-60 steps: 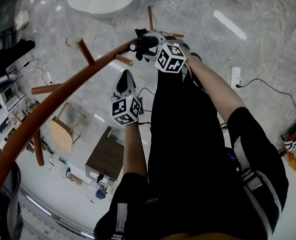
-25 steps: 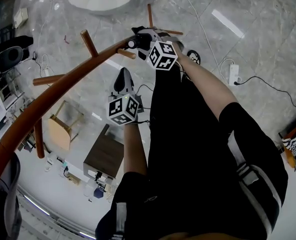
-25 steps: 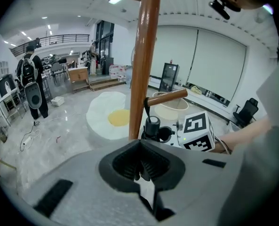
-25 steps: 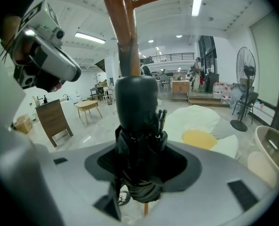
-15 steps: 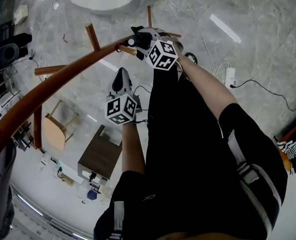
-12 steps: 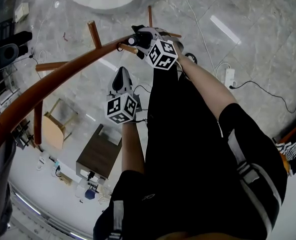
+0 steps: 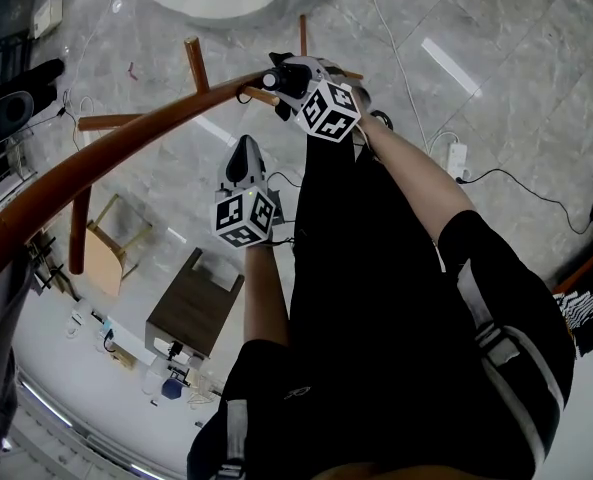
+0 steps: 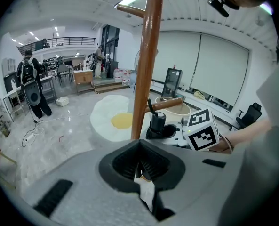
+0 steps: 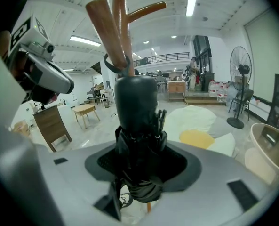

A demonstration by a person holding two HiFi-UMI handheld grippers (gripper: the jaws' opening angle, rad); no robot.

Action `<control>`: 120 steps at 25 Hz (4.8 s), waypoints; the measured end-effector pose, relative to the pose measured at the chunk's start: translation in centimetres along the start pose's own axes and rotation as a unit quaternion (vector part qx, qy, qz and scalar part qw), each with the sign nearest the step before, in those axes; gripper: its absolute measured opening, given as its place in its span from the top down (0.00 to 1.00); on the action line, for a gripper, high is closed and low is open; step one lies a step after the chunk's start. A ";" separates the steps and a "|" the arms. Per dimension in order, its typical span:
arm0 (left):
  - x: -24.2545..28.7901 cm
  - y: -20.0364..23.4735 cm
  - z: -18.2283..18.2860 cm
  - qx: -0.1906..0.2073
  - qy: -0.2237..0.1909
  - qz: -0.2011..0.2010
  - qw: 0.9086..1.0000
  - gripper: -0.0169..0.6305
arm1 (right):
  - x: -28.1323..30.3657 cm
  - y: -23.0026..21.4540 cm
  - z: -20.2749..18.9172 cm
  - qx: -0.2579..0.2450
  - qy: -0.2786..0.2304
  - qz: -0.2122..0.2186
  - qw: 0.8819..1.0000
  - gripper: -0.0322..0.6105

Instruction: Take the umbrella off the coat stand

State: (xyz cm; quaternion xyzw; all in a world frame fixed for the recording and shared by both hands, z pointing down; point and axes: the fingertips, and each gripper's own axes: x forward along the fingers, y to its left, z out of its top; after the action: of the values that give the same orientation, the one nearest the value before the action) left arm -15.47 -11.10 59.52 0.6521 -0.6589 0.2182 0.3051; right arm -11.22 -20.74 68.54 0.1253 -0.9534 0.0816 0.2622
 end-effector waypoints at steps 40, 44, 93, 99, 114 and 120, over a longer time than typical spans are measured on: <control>-0.8 -1.9 -1.8 0.003 0.001 -0.020 1.000 0.97 | -4.5 -0.1 1.4 0.038 -0.016 -0.034 0.999 0.60; -0.8 -2.2 -1.9 0.005 0.001 -0.023 1.000 0.98 | -4.8 -0.3 1.3 0.040 -0.016 -0.037 0.998 0.60; -5.0 -3.3 -3.1 -0.017 -0.024 -0.003 1.000 0.98 | -11.8 3.4 0.9 0.138 -0.049 -0.016 0.989 0.60; -5.8 -3.1 -3.2 -0.025 -0.038 -0.004 0.999 0.98 | -12.8 5.6 0.7 0.155 -0.050 -0.006 0.987 0.60; -11.9 2.2 -5.2 -0.069 -0.080 0.009 0.994 0.98 | -13.0 12.5 4.4 0.152 -0.020 -0.014 0.988 0.60; -15.1 4.8 -6.5 -0.089 -0.107 0.023 0.990 0.98 | -12.2 16.0 7.2 0.121 -0.028 -0.003 0.992 0.60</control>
State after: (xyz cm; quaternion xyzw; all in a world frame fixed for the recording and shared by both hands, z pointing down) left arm -20.00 4.51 54.35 0.6263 -0.7197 0.0943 0.2843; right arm -9.00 -4.66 54.63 0.1615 -0.9432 0.1915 0.2183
